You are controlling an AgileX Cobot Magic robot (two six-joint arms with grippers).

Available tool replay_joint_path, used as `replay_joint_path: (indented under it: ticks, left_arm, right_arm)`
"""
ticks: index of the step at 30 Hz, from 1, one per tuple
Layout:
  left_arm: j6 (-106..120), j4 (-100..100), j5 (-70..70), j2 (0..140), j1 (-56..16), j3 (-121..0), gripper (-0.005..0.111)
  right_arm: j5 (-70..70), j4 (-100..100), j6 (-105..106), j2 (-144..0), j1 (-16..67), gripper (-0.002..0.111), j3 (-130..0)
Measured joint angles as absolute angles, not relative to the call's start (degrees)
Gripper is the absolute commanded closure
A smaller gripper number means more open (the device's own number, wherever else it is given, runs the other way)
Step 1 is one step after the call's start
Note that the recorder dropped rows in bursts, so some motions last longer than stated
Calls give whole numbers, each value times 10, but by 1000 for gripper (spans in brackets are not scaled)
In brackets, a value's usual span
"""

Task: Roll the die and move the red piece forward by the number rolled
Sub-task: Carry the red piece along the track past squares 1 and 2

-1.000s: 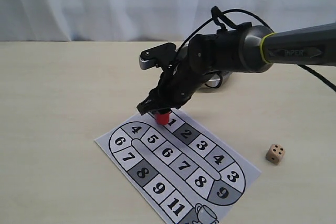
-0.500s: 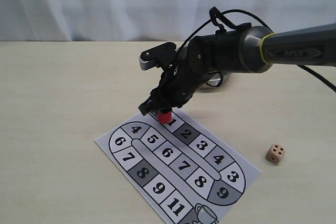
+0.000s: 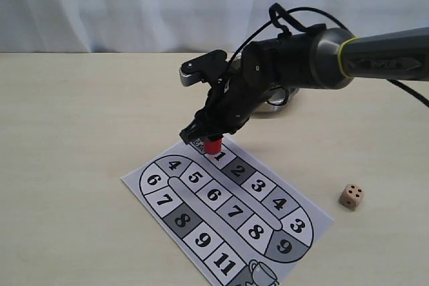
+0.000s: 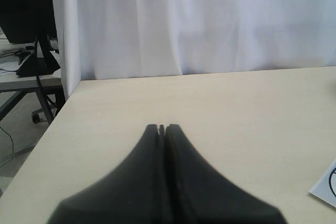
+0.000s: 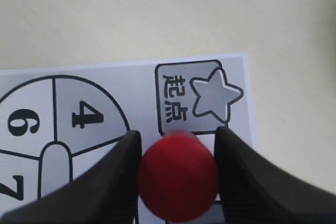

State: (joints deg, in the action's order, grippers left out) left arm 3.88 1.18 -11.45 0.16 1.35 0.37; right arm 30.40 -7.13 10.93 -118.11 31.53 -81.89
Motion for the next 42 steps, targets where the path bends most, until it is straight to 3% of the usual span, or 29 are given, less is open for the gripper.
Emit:
replay_joint_path:
  ticks: [19, 42]
  left_arm:
    - [39, 12, -115, 2, 13, 4, 107]
    - [39, 12, -115, 2, 13, 4, 107]
  right_arm:
    - [266, -57, 100, -1119, 296, 104, -694]
    - [254, -73, 95, -1101, 296, 104, -693]
